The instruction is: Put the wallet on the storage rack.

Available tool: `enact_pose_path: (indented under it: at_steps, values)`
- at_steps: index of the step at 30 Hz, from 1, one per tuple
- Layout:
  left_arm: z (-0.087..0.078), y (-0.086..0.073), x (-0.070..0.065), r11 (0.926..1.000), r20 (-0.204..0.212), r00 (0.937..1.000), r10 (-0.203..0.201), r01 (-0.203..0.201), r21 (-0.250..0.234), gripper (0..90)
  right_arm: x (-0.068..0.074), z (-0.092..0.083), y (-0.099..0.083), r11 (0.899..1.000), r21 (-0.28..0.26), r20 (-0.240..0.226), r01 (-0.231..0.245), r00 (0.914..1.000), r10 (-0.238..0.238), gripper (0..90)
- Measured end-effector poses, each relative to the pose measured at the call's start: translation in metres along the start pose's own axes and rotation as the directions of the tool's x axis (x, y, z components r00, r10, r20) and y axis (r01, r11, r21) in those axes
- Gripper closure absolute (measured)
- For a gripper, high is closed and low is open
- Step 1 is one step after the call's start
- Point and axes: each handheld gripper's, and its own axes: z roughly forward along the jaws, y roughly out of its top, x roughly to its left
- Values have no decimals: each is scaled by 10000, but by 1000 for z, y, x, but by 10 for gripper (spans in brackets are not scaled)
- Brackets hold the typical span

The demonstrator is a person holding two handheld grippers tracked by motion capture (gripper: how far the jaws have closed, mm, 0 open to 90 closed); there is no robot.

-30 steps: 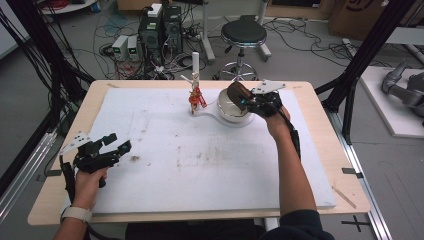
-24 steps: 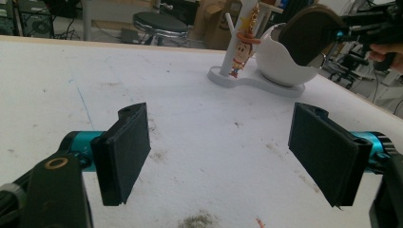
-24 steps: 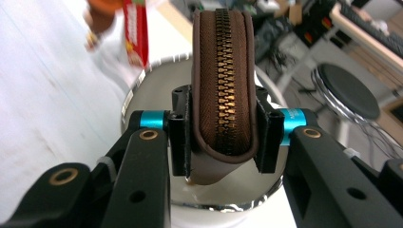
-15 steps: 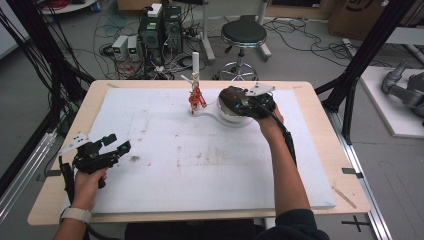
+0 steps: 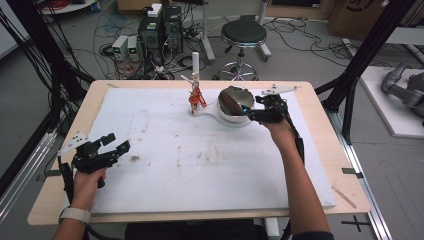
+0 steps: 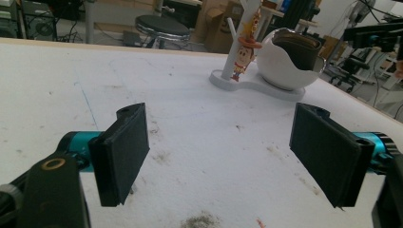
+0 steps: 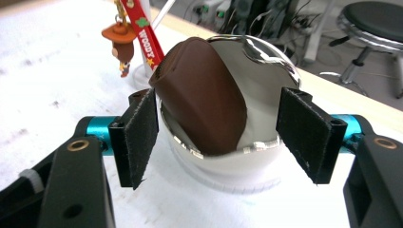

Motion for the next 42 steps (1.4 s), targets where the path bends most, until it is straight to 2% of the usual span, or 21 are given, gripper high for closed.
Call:
enact_pose_path:
  at_steps: [2, 4, 5, 8, 11, 16, 18, 22, 27, 37, 42]
  values:
    - [0, 1, 0, 9999, -6, 9999, 129, -129, 74, 179, -1, -8, -12, 9996, -191, 109, -209, 9997, 211, 254]
    - [1, 2, -1, 9995, -44, 9997, 244, -243, 191, 179, -1, -18, -28, 9986, -155, 293, -514, 9982, 518, 197]
    - [1, 2, -1, 9993, -69, 9995, 293, -291, 215, 179, -1, -22, -35, 9988, -160, 362, -468, 9982, 474, 197]
    - [2, 3, -2, 9986, -44, 9989, 457, -456, 252, 179, 3, -37, -53, 9993, -371, 745, 56, 9972, -28, 197]
    - [1, 4, -2, 9990, -104, 9991, 423, -421, 170, 179, 5, -53, -67, 9980, -630, 807, 20, 9967, 31, 197]
    - [-2, 6, -1, 9995, -322, 9991, 268, -273, -152, 179, 9, -70, -90, 9972, -743, 1031, 77, 9947, 0, 196]
    - [-2, 7, -1, 9994, -330, 9991, 278, -284, -183, 179, 8, -74, -94, 9985, -552, 1147, 53, 9934, 11, 196]
    - [2, 8, -3, 9992, -260, 9991, 346, -351, -190, 179, 7, -86, -97, 9969, -776, 1319, -155, 9909, 257, 196]
    - [7, 8, -6, 9984, -114, 9984, 554, -555, -87, 179, 5, -97, -101, 9957, -908, 1454, -161, 9889, 293, 193]
    - [3, 9, -12, 9960, -29, 9960, 888, -888, -31, 179, 5, -98, -104, 9935, -1075, 1369, -387, 9891, 534, 193]
    - [0, 6, -12, 9960, -25, 9960, 894, -894, 43, 179, 8, -95, -105, 9949, -971, 1394, -275, 9894, 409, 193]
